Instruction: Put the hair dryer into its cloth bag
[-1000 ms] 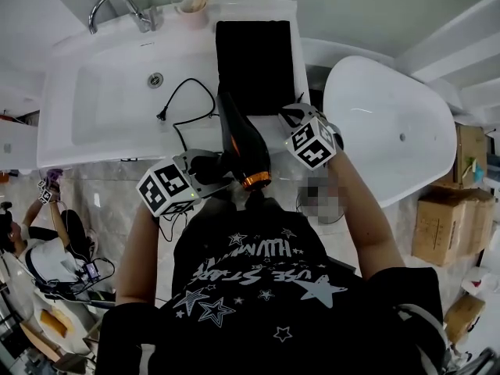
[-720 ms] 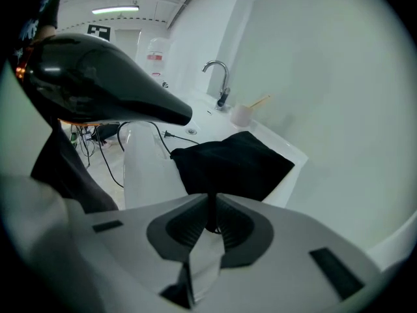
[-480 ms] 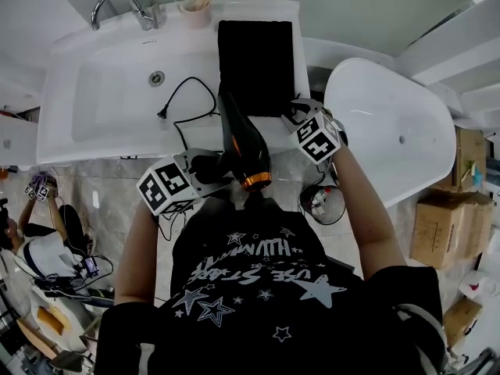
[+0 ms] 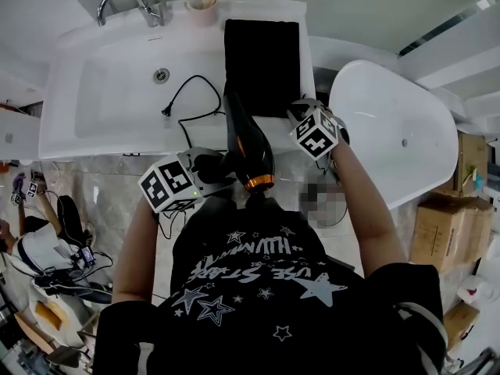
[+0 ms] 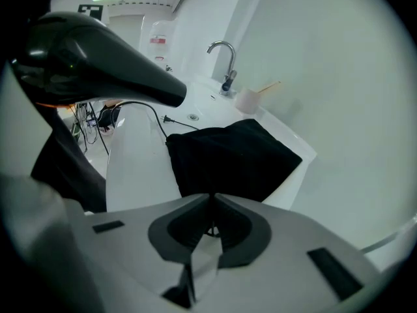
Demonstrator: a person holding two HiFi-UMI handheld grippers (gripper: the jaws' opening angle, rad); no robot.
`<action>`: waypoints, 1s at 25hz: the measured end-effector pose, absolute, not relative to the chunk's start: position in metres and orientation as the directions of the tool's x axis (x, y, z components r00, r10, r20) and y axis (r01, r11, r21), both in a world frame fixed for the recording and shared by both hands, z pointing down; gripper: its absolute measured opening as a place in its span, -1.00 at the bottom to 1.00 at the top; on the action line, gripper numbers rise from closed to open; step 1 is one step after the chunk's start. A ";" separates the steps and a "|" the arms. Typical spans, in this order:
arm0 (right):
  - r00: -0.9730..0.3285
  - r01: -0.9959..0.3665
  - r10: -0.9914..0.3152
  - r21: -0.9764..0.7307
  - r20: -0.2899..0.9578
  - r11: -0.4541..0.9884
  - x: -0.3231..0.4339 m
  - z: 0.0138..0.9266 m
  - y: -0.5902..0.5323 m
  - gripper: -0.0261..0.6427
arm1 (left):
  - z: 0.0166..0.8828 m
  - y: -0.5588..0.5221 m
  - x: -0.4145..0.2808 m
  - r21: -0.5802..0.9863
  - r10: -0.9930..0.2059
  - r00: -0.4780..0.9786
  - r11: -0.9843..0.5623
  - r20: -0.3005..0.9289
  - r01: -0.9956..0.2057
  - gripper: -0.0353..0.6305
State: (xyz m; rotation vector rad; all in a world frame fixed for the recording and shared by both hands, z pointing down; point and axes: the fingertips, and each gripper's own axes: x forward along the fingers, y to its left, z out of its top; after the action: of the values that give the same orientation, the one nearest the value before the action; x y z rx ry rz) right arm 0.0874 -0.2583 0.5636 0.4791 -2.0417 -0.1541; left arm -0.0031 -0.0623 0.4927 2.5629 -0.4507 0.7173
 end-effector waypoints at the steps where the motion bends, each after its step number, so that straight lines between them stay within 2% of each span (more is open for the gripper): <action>1: -0.435 -0.278 -0.404 0.307 0.804 0.910 0.087 0.560 -0.259 -0.85 | 0.493 -0.061 -0.003 0.323 -0.178 0.815 -0.855 0.552 -0.406 -0.30; 12: -0.528 -0.403 -0.411 0.207 0.743 0.891 0.073 0.536 -0.270 -0.86 | 0.489 -0.056 0.009 0.314 -0.007 0.837 -0.925 0.547 -0.213 -0.30; 25: -0.573 -0.412 -0.396 0.165 0.717 0.896 0.063 0.523 -0.278 -0.86 | 0.507 -0.049 0.025 0.308 0.163 0.788 -0.951 0.594 -0.035 -0.30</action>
State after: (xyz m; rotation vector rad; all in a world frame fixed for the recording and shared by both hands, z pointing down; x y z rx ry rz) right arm 0.0632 -0.2780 0.5228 0.5763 -2.2418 0.0253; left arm 0.0249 -0.0488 0.5068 2.6759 0.0989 0.9292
